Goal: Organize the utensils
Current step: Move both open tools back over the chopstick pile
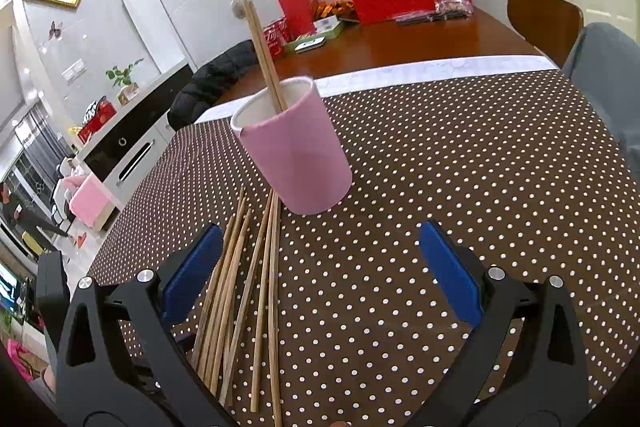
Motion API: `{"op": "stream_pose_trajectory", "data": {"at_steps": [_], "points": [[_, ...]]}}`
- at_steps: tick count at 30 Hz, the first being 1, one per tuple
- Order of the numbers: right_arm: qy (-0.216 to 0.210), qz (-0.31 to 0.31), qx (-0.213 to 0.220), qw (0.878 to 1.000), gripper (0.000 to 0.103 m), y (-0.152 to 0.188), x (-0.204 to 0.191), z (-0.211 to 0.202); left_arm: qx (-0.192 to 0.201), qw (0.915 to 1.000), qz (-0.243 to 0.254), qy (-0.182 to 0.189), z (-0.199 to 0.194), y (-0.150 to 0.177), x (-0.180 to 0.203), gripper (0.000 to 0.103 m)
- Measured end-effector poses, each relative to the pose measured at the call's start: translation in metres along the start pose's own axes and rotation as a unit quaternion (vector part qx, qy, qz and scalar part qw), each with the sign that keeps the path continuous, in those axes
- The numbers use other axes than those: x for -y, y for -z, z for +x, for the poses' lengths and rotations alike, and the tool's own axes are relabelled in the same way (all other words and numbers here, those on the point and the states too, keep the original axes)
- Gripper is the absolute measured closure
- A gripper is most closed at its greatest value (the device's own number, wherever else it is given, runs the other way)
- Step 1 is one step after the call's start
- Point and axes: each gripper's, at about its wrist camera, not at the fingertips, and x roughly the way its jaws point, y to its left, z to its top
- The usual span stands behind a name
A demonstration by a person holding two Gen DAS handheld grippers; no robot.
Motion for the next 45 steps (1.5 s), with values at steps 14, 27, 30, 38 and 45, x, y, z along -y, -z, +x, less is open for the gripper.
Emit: {"op": "stream_pose_trajectory", "data": {"at_steps": [14,27,30,38,45], "points": [[0.000,-0.012,-0.025,1.000,0.006,0.007,-0.005,0.014,-0.003,0.9987,-0.046,0.022,0.000,-0.003,0.000,0.019],[0.000,-0.017,-0.042,0.999,0.006,0.011,-0.007,0.024,0.011,0.9990,-0.043,0.006,0.001,0.000,0.018,0.016],[0.000,-0.019,-0.044,0.999,0.006,0.011,-0.008,0.026,0.011,0.9991,-0.042,0.006,0.000,0.001,0.021,0.016],[0.001,-0.020,-0.047,0.999,0.006,0.012,-0.006,0.028,0.005,0.9991,-0.033,-0.026,0.001,0.002,0.029,0.015],[0.019,-0.052,-0.085,0.995,0.007,0.020,-0.014,0.039,0.001,0.9993,-0.031,-0.022,0.000,0.001,0.013,0.015]]}}
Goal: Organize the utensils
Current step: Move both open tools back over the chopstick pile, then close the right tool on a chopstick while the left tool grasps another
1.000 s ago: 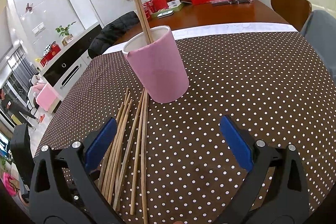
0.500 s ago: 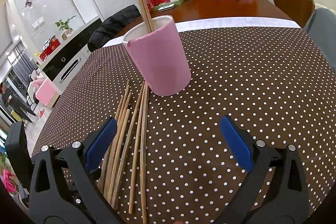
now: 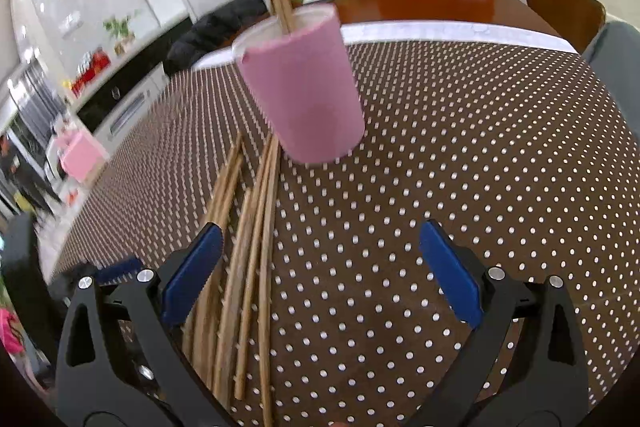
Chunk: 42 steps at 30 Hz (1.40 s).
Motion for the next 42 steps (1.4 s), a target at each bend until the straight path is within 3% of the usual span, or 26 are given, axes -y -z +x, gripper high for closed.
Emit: {"op": "stream_pose_trajectory", "data": {"at_steps": [2,6,9,15,21,24,27,28,29,30,31,32,34,42], "points": [[0.017,-0.025,-0.026,0.999,0.007,0.005,-0.007,0.011,0.000,1.0000,-0.001,-0.003,0.000,0.000,-0.013,0.015],[0.023,-0.056,-0.052,0.997,0.025,0.012,-0.020,0.026,0.002,0.9999,0.011,-0.009,0.003,-0.006,-0.026,0.015],[0.051,-0.077,-0.050,0.994,0.033,0.015,-0.026,0.028,0.003,0.9998,0.022,-0.004,0.006,-0.010,-0.031,0.015],[0.045,-0.090,-0.049,0.994,0.043,0.019,-0.034,0.030,0.003,0.9996,0.029,-0.001,0.012,-0.019,-0.034,0.015],[0.066,-0.092,-0.046,0.993,0.055,0.012,-0.045,0.040,-0.006,0.9996,0.028,0.004,0.020,-0.031,-0.033,0.017],[0.062,-0.088,-0.052,0.993,0.055,-0.001,-0.049,0.049,-0.016,0.9991,0.030,0.026,0.022,-0.038,-0.032,0.032],[0.069,-0.100,-0.067,0.990,0.055,-0.013,-0.053,0.061,-0.016,0.9985,0.039,0.035,0.023,-0.043,-0.028,0.058],[0.071,-0.105,-0.070,0.989,0.058,-0.016,-0.054,0.064,-0.016,0.9983,0.042,0.036,0.023,-0.043,-0.026,0.077],[0.076,-0.114,-0.074,0.988,0.064,-0.020,-0.057,0.069,-0.017,0.9979,0.047,0.040,0.023,-0.044,-0.024,0.087],[0.082,-0.127,-0.076,0.986,0.079,-0.022,-0.061,0.072,-0.017,0.9978,0.049,0.041,0.023,-0.045,-0.024,0.094],[0.078,-0.131,-0.079,0.985,0.093,-0.024,-0.063,0.074,-0.017,0.9977,0.048,0.045,0.023,-0.045,-0.025,0.096],[0.077,-0.130,-0.081,0.985,0.096,-0.026,-0.066,0.076,-0.016,0.9975,0.046,0.050,0.022,-0.044,-0.026,0.097],[0.074,-0.130,-0.080,0.986,0.097,-0.026,-0.067,0.075,-0.014,0.9976,0.034,0.060,0.020,-0.041,-0.034,0.097],[-0.010,-0.072,-0.021,0.997,0.097,-0.013,-0.047,0.042,0.027,0.9971,-0.020,0.068,0.004,-0.039,-0.068,0.098]]}}
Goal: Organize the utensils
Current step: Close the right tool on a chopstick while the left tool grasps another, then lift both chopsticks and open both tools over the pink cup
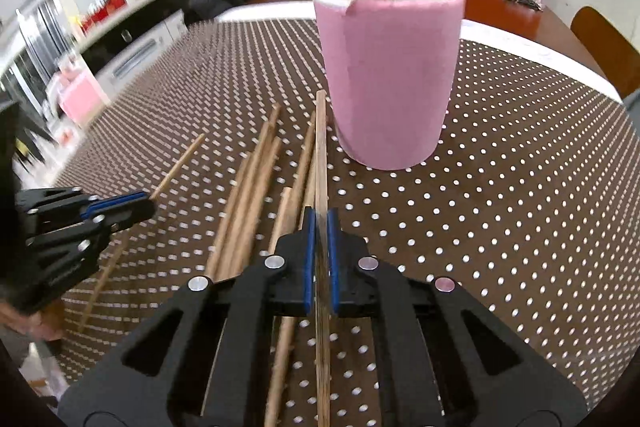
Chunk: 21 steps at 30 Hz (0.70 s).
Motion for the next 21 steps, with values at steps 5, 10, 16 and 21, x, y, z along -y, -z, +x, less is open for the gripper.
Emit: {"op": "stream_pose_trajectory", "data": {"at_steps": [5,10,16,21], "points": [[-0.048,0.031,0.062,0.996,0.097,0.007,0.005,-0.032,0.053,0.9984,-0.012,0.017,-0.021,-0.014,-0.002,0.098],[-0.096,0.069,0.143,0.983,0.097,0.002,0.014,-0.071,0.131,0.9902,-0.013,0.048,-0.050,-0.037,0.005,0.098],[-0.111,0.094,0.251,0.957,0.097,-0.028,0.021,-0.113,0.237,0.9649,-0.021,0.110,-0.079,-0.085,0.015,0.098],[-0.102,0.107,0.318,0.937,0.097,-0.071,0.032,-0.130,0.307,0.9359,-0.041,0.168,-0.085,-0.130,0.028,0.098]]}}
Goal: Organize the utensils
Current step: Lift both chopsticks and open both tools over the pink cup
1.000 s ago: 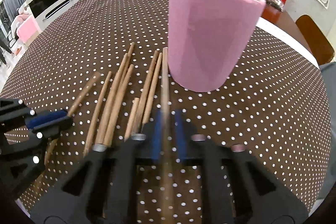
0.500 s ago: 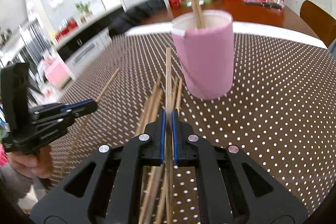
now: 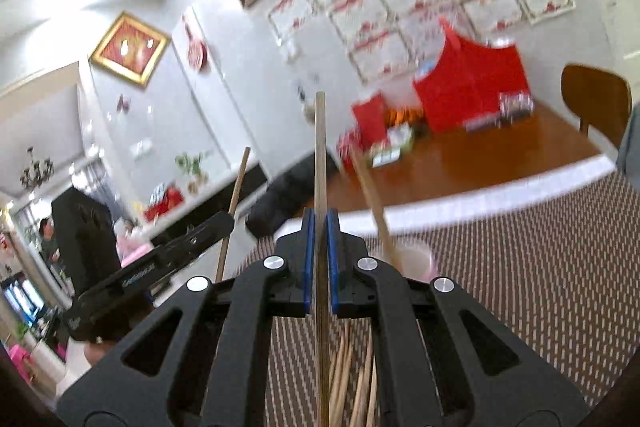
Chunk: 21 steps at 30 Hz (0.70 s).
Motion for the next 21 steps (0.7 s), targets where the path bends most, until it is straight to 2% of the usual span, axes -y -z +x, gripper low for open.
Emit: {"op": "stream_pose_trajectory", "data": {"at_steps": [5,8,12,17,21], "points": [[0.010,0.023,0.062,0.998,0.097,-0.035,0.016,0.025,0.065,0.9968,0.000,0.047,0.034,-0.026,0.014,0.098],[0.015,0.033,0.096,0.995,0.097,-0.047,0.030,0.041,0.087,0.9942,0.005,0.064,0.058,-0.032,0.017,0.098],[0.022,0.042,0.122,0.991,0.097,-0.053,0.050,0.059,0.092,0.9931,0.012,0.072,0.088,-0.027,0.014,0.098],[0.040,0.030,0.124,0.991,0.097,-0.048,0.064,0.074,0.082,0.9945,0.016,0.063,0.113,-0.014,0.006,0.098],[0.037,0.020,0.127,0.991,0.096,-0.048,0.065,0.076,0.085,0.9945,0.014,0.060,0.120,-0.013,0.005,0.098]]}}
